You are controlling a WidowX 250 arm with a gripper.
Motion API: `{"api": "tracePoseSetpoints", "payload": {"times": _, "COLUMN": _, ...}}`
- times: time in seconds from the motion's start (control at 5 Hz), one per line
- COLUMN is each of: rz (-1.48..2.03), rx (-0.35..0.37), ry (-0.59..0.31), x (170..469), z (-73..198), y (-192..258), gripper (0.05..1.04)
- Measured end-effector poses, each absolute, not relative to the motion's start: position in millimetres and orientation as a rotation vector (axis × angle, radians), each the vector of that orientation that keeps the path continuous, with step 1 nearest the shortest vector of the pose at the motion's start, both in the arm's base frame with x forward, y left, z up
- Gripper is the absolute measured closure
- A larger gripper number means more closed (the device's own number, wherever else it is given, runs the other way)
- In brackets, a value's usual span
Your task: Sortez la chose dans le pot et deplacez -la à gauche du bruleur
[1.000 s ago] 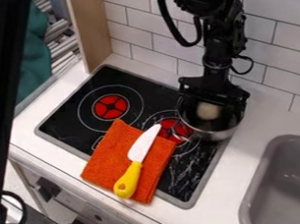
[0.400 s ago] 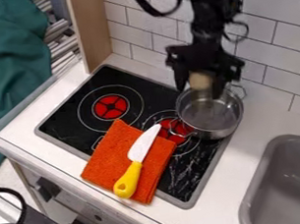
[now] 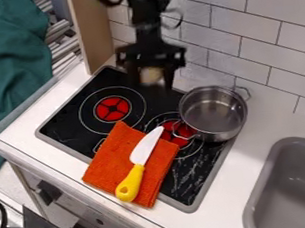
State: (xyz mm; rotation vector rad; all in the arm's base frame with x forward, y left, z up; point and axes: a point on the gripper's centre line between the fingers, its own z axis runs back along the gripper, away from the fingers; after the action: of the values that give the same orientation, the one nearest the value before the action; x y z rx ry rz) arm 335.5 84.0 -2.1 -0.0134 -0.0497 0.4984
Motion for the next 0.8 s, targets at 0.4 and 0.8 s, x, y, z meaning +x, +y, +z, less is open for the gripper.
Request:
{"api": "tracePoseSetpoints", "payload": {"times": 0.4, "rz": 0.364, "rx": 0.017, "ry": -0.045, "x": 340, "z": -22, "y": 94, "gripper": 0.32}}
{"api": "tracePoseSetpoints", "payload": {"times": 0.8, "rz": 0.277, "rx": 0.061, "ry": -0.048, "x": 333, "z": -30, "y": 93, "gripper": 0.062}}
